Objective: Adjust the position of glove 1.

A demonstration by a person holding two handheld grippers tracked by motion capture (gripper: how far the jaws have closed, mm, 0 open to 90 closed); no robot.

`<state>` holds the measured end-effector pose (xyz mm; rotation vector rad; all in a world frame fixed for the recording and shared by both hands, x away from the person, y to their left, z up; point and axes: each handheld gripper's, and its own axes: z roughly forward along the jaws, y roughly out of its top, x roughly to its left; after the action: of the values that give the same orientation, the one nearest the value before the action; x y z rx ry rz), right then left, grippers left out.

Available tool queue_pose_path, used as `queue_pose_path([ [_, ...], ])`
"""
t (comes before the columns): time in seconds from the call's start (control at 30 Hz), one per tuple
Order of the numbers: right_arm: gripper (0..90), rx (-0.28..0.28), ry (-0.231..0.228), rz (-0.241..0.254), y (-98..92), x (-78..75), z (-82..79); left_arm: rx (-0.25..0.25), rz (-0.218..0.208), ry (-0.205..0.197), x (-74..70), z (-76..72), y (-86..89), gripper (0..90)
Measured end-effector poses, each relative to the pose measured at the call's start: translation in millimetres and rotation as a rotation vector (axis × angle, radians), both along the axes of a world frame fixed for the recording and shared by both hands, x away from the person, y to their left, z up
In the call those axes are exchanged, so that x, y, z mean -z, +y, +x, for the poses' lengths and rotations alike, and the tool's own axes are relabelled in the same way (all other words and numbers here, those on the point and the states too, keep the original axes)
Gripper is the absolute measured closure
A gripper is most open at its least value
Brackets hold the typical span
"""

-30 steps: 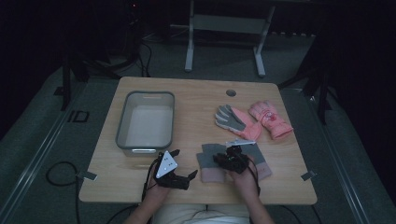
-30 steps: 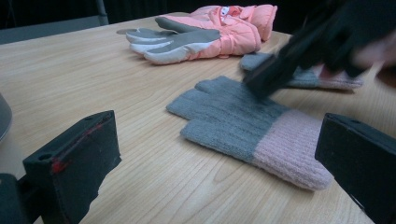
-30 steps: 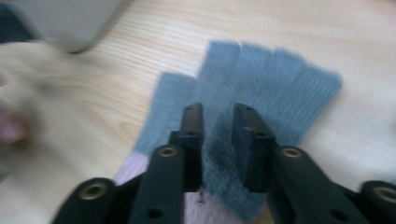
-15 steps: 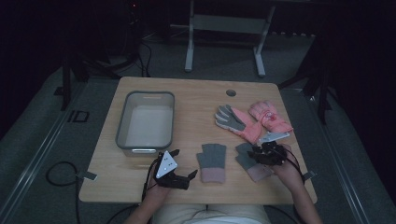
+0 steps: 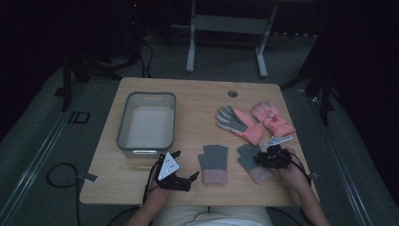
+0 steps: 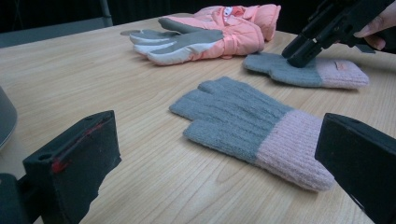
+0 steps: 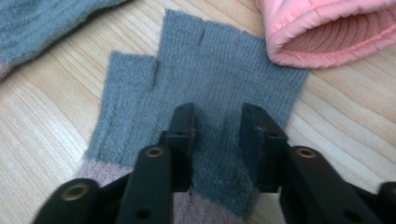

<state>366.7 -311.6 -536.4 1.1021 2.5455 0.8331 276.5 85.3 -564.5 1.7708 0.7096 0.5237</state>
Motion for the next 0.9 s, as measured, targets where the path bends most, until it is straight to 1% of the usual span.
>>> queue_pose_path([
  [0.03,70.4,0.0,0.0,0.0,0.0,0.0,0.0,0.0,0.0,0.0,0.0,0.0,0.0,0.0],
  [0.07,76.5,-0.002,-0.008,-0.017,2.9,-0.2,-1.3,0.0,-0.004,0.0,0.0,0.0,0.1,0.0],
  [0.17,82.5,0.008,-0.012,-0.041,8.0,-1.5,-3.5,-0.001,-0.002,-0.001,0.0,-0.1,0.0,0.0],
  [0.27,84.8,0.017,0.009,-0.035,9.8,-5.9,-6.4,-0.001,0.0,-0.003,0.0,-0.2,-0.3,0.0],
  [0.37,85.1,0.028,0.009,0.005,12.1,-17.5,-16.2,0.002,-0.001,-0.004,0.0,-0.2,-0.5,0.0],
  [0.47,85.1,0.062,-0.02,0.078,15.2,-36.6,-32.5,0.003,-0.001,-0.004,0.0,-0.2,-0.7,0.0],
  [0.57,85.1,0.115,-0.058,0.16,18.6,-55.0,-49.4,-0.003,-0.003,-0.004,0.0,-0.2,0.0,0.0],
  [0.63,85.1,0.162,-0.088,0.187,21.6,-63.8,-60.1,-0.005,-0.004,-0.003,0.0,-0.2,0.1,0.0],
  [0.73,85.1,0.236,-0.116,0.209,23.0,-68.5,-69.1,-0.006,0.0,-0.005,0.0,-0.4,-0.2,0.0],
  [0.83,85.1,0.308,-0.137,0.212,24.7,-67.4,-73.4,-0.007,0.001,-0.007,0.0,-0.7,-0.3,0.0],
  [0.9,85.1,0.346,-0.144,0.195,25.9,-64.1,-74.6,-0.007,0.001,-0.008,0.0,-0.8,-0.3,0.0],
])
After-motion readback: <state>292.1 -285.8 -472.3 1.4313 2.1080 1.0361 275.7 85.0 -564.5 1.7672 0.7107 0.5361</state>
